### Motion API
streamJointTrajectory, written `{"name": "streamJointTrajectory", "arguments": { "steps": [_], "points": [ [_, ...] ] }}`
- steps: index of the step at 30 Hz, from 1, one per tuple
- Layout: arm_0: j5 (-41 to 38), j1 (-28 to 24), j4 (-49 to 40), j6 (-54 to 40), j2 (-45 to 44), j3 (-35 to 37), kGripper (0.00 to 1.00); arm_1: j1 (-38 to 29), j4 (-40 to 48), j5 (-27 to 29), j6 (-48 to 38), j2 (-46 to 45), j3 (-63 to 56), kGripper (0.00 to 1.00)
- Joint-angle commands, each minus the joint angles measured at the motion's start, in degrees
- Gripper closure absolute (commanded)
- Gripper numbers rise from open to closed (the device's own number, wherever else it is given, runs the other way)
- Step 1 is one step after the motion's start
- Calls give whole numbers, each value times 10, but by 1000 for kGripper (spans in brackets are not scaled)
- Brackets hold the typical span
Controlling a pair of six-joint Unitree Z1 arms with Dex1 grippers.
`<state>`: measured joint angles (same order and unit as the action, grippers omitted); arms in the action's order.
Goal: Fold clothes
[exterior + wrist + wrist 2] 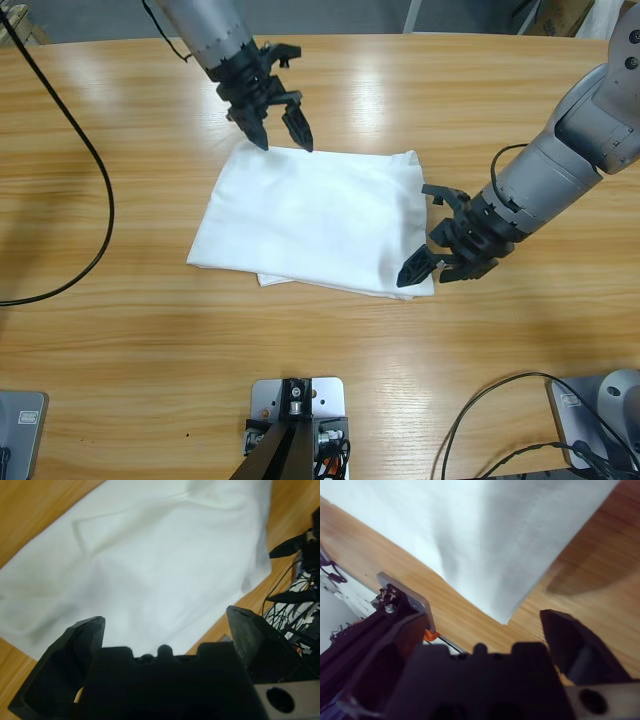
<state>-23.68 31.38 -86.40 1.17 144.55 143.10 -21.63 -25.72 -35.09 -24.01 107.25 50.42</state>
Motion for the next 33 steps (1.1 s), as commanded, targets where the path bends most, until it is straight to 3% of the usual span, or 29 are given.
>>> {"name": "streamJointTrajectory", "arguments": {
  "steps": [1,17,21,29,31,33],
  "points": [
    [26,-31,-86,11,54,-35,55,-5,-7,-2,8,-3,-16,0],
    [48,-54,-86,-2,73,-51,69,-4,-18,6,11,-35,-25,0],
    [39,-56,-85,-11,-1,-50,69,-4,-34,7,11,-60,-17,0],
    [-53,-74,-80,-33,-134,-72,69,-4,-72,7,23,-94,-2,0],
    [-82,-74,-63,-34,-162,-100,69,-4,-79,7,26,-105,-5,0],
    [-113,-78,-13,-31,-201,-174,69,-4,-83,9,27,-117,-10,0]
  ]
}}
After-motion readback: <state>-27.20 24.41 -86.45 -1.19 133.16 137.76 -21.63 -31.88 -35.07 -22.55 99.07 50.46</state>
